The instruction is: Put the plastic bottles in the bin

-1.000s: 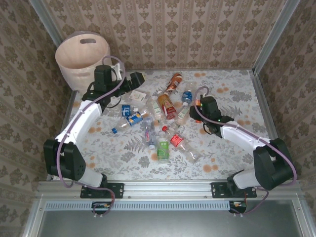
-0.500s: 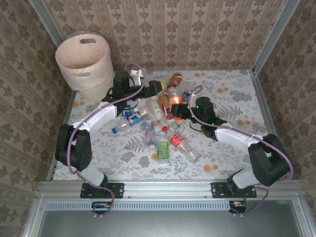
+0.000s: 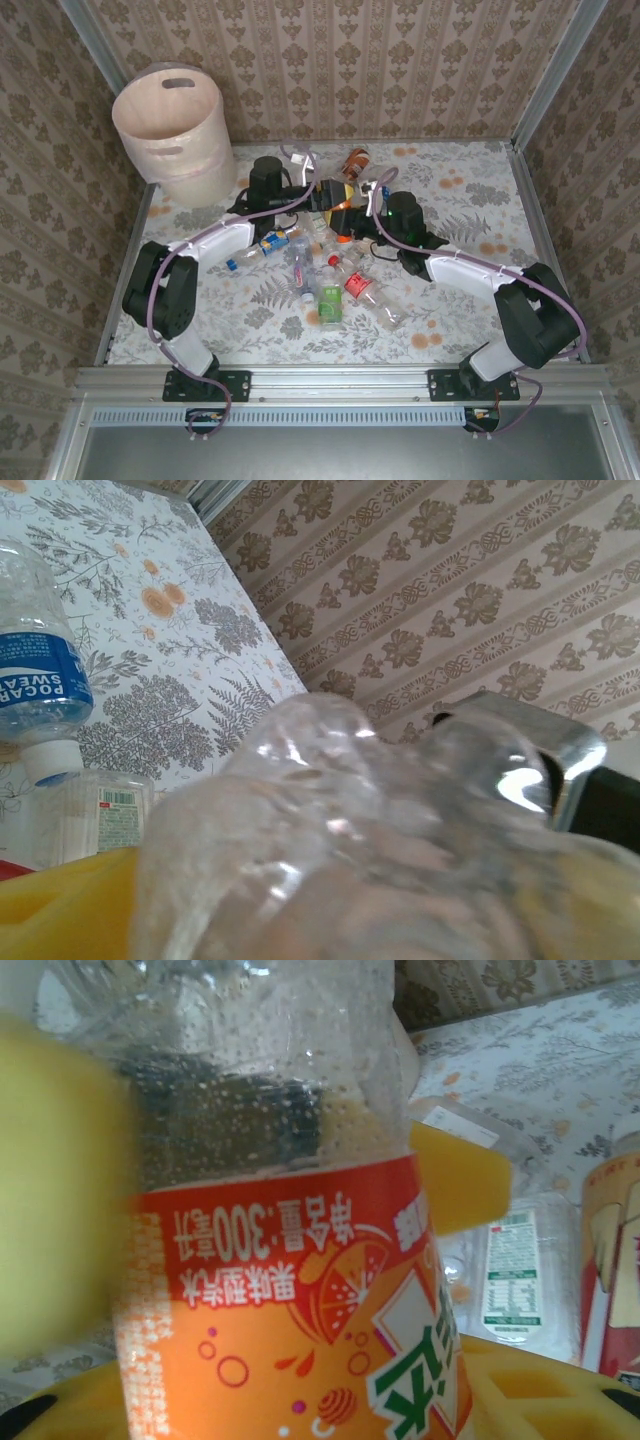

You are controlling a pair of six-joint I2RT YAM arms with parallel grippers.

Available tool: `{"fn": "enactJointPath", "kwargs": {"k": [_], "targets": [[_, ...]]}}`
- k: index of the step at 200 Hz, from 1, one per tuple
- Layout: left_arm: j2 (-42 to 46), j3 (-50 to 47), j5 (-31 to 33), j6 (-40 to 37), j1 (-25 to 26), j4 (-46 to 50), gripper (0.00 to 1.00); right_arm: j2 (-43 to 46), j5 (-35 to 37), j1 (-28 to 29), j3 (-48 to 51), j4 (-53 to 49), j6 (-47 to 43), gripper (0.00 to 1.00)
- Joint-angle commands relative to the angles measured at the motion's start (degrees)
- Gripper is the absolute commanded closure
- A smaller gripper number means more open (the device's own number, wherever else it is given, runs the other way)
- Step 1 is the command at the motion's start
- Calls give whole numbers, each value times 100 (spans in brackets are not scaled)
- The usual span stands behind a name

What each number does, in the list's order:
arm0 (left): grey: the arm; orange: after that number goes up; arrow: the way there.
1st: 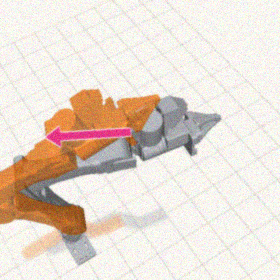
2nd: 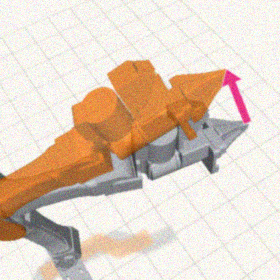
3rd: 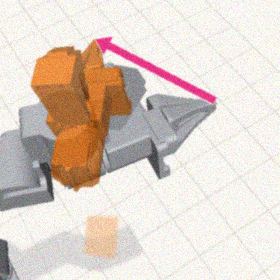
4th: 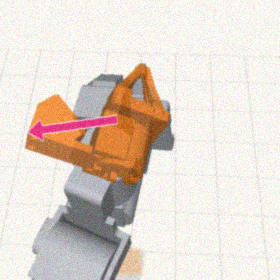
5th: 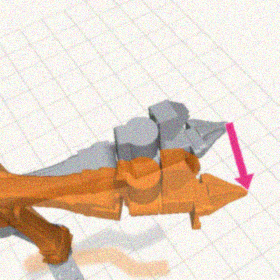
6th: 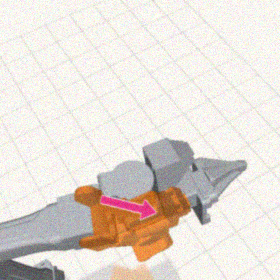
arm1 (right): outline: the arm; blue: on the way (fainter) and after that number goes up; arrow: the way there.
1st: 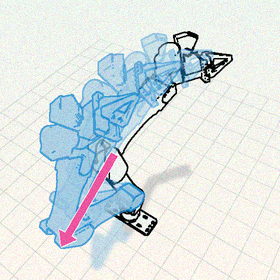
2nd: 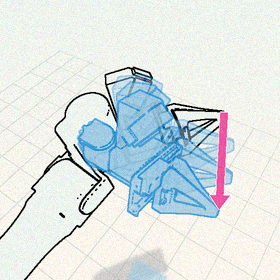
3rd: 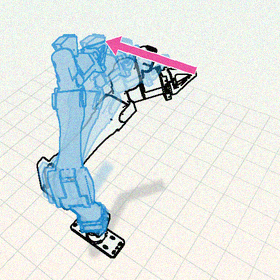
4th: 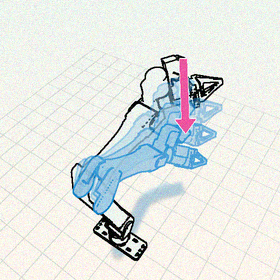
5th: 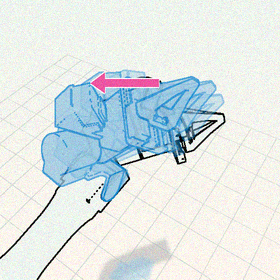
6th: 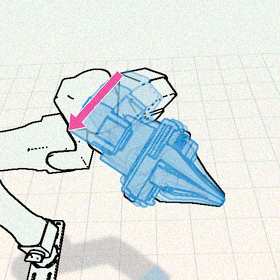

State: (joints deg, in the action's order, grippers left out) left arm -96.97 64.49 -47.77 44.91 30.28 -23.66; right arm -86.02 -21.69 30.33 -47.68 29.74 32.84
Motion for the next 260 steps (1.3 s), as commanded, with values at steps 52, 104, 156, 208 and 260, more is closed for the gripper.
{"fn": "enactJointPath", "kwargs": {"k": [52, 104, 156, 208, 260], "targets": [[-72, 185, 58, -167, 4, 116, 37, -3, -439, 87, -305, -38, -225, 49], [39, 95, 513, -186, -96, 285, 45, 368, -236, 80, -213, -705, -832, 15], [146, 135, 796, -252, -325, 593, 46, 1219, 639, 83, 14, -1351, -1621, 0], [335, 575, 1480, -925, -555, 1696, 48, 1544, 3044, 81, 166, -1719, -1394, 0], [591, 1230, 2675, -1871, -620, 2758, 47, 1371, 3518, 70, 107, -1974, -1161, 0]]}}
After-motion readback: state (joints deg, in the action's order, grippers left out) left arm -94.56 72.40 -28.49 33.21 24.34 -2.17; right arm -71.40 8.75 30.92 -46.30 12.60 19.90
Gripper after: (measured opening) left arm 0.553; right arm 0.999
